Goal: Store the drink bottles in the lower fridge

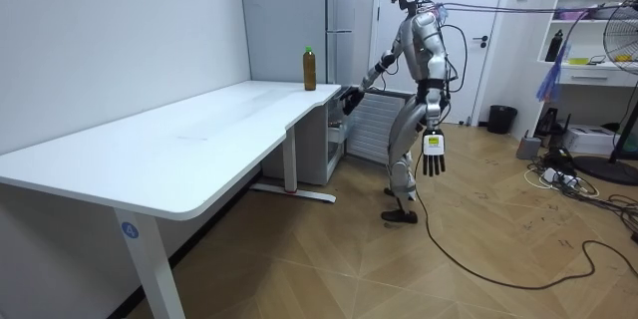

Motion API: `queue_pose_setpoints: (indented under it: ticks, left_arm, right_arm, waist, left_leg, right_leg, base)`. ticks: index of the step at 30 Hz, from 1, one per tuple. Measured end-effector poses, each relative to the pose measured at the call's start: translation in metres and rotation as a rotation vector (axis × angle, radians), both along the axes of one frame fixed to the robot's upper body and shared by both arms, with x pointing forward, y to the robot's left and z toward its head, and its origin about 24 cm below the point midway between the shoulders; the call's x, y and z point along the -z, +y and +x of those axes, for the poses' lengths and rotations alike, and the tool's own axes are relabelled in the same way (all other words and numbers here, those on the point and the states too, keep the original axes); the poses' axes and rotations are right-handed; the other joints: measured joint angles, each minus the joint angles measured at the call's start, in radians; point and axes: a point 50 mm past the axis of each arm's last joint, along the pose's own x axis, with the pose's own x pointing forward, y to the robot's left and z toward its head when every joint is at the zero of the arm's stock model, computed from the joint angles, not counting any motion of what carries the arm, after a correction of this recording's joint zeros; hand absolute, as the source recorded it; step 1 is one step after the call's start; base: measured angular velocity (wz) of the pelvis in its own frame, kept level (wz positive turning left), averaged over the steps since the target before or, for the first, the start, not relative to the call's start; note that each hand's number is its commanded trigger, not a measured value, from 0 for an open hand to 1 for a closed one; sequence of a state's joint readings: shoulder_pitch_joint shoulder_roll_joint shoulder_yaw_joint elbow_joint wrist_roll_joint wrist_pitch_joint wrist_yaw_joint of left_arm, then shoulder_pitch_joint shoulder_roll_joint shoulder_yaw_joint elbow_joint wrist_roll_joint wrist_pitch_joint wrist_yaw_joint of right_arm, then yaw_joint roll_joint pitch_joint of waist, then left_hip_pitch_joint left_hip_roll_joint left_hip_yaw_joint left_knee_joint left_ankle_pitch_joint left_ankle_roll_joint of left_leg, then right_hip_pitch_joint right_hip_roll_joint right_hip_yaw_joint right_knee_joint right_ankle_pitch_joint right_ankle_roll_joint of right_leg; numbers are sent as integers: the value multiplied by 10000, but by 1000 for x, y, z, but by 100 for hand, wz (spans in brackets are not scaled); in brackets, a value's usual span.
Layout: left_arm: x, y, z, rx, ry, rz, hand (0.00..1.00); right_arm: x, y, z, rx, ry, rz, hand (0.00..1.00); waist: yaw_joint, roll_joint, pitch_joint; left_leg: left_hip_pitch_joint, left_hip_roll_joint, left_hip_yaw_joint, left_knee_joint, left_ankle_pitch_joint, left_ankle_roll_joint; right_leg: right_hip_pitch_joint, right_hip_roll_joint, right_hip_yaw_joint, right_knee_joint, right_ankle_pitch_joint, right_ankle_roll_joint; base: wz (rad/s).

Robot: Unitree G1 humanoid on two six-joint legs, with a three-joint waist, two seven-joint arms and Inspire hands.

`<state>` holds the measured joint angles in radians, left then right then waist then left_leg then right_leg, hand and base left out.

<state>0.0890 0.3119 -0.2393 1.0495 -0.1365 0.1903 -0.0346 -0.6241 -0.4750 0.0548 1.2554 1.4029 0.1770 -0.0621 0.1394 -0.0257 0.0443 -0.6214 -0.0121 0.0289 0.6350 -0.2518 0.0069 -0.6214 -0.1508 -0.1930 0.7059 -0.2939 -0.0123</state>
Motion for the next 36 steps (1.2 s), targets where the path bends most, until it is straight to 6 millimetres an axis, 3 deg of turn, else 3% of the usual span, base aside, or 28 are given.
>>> queue_pose_setpoints:
  ticks: [7, 9, 13, 17, 19, 21, 28, 30, 33, 36]
  left_arm:
    - [0, 1, -1, -27, 61, -141, 0]
    - [0, 2, -3, 7, 162, -202, 0]
    - [1, 3, -6, -131, 294, -295, 0]
    - [1, 6, -15, -600, 350, -362, 0]
    - [1, 8, -20, -797, 433, -371, 0]
    - [1, 10, -25, -984, 476, -300, 0]
    - [2, 10, -40, -901, 773, -177, 0]
    - [3, 10, -48, -874, 958, -48, 0]
    - [5, 5, -48, -644, 1020, 12, 0]
    - [5, 3, -47, -589, 965, 20, 0]
  right_arm:
    - [16, 0, -15, -339, 740, 41, 0]
    - [24, -2, -24, -422, 934, 13, 0]
    - [37, -4, -40, -923, 1049, -108, 0]
    - [56, -11, -70, -1294, 1152, -65, 0]
    - [63, -12, -82, -1444, 1223, -11, 0]
    - [77, -15, -107, -1950, 1817, -270, 0]
    - [104, -10, -159, -3833, 3612, -830, 0]
    - [116, -3, -184, -4295, 4323, -636, 0]
    - [128, 8, -210, -4997, 5042, -505, 0]
    - [138, 21, -231, -5829, 5742, -358, 0]
  waist:
    - [-19, 37, -44]
    - [-111, 144, -131]
    - [-245, 233, -194]
    - [-402, 235, -392]
    - [-527, 206, -418]
    - [-540, 178, -442]
    - [-827, 52, -485]
    - [-823, -45, -468]
    - [-836, -154, -398]
    - [-882, -213, -379]
  left_leg:
    - [1126, 25, -19, -928, 158, 10]
    - [1493, 30, -92, -1088, 181, 39]
    - [2306, -12, -57, -1553, 219, 102]
    - [3152, 2, -63, -2071, 219, 111]
    - [3516, 10, -58, -2303, 219, 113]
    - [4094, 91, -44, -2689, 216, 107]
    - [4933, 219, -54, -3290, 282, -11]
    - [5239, 216, -24, -3355, 278, -16]
    - [5423, 217, 5, -3424, 278, -17]
    - [5665, 235, 34, -3633, 260, -36]
  right_leg:
    - [1171, 159, -67, -1046, 223, 105]
    - [1681, 151, -299, -1456, 329, 122]
    - [2581, 167, -358, -2054, 416, 271]
    - [3527, 309, -385, -2795, 589, 394]
    - [3893, 359, -389, -3046, 614, 414]
    - [4555, 503, -419, -3529, 733, 405]
    - [5554, 759, -510, -4570, 990, 367]
    - [5871, 770, -511, -4708, 986, 374]
    - [6064, 774, -486, -4778, 981, 379]
    - [6249, 796, -505, -4863, 982, 380]
  base:
    - [-2]
    - [9]
    - [3]
    - [-1]
    - [-2]
    - [-2]
    - [-2]
    - [0]
    - [-2]
    - [1]
